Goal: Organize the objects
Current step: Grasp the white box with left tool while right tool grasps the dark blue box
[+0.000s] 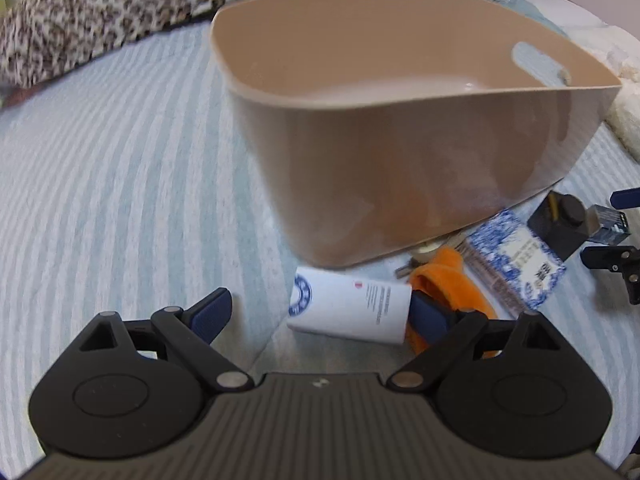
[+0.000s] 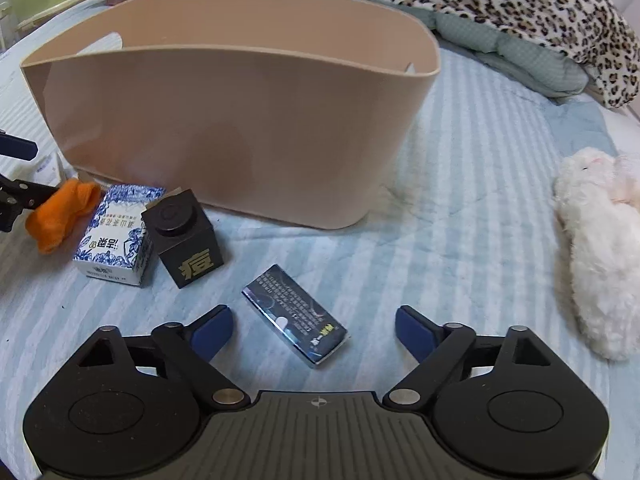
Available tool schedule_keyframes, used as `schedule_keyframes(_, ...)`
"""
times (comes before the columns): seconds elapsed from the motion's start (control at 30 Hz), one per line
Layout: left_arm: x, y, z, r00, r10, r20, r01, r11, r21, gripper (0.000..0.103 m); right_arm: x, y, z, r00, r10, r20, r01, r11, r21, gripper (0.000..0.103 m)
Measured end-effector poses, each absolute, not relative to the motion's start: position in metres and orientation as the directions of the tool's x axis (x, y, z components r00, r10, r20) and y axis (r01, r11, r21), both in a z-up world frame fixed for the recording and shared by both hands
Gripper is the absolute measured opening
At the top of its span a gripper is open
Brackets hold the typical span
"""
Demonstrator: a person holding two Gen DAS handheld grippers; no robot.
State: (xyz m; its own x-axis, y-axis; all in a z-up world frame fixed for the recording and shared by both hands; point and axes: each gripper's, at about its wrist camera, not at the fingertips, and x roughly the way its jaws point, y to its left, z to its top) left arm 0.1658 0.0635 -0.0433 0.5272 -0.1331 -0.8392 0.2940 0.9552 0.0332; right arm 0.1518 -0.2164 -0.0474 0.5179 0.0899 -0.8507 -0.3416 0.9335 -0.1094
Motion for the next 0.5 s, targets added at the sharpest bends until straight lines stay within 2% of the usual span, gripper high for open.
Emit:
schedule_keyframes(0.13,0.17,0.077,-0.041,0.504,-0.162,-0.848,0.254,0.967,-0.034,0.082,0.152,-0.214,-0.046,0.516,0.113,-0.849,-0.351,0.932,-0.089,0.077)
schedule_keyframes(0.3,0.17,0.079,-0.042,0.487,-0.155,-0.86,0.262,0.965,-0.025,0.062,0.151,-0.217,-0.045,0.488,0.163,-0.858,-0.326,0.945,-0.006,0.055)
schedule_keyframes(0.33,0.17,0.079,-0.042,0.487,-0.151,-0.861,0.265,0.964,-0.019,0.062,0.15,-0.216,-0.044,0.488,0.166,-0.857,-0.328,0.945,-0.004,0.051)
schedule_keyframes(0.4,0.17,0.076,-0.04,0.491,-0.152,-0.858,0.272,0.962,-0.014,0.062,0.147,-0.214,-0.043,0.49,0.17,-0.855,-0.336,0.942,-0.006,0.038)
schedule_keyframes(0.43,0.169,0.075,-0.039,0.49,-0.153,-0.858,0.277,0.961,-0.013,0.062,0.146,-0.214,-0.043,0.493,0.169,-0.854,-0.338,0.941,-0.008,0.035)
schedule_keyframes(0.5,0.165,0.073,-0.037,0.493,-0.155,-0.856,0.288,0.958,-0.008,0.061,0.142,-0.213,-0.042,0.496,0.168,-0.852,-0.343,0.939,-0.015,0.022)
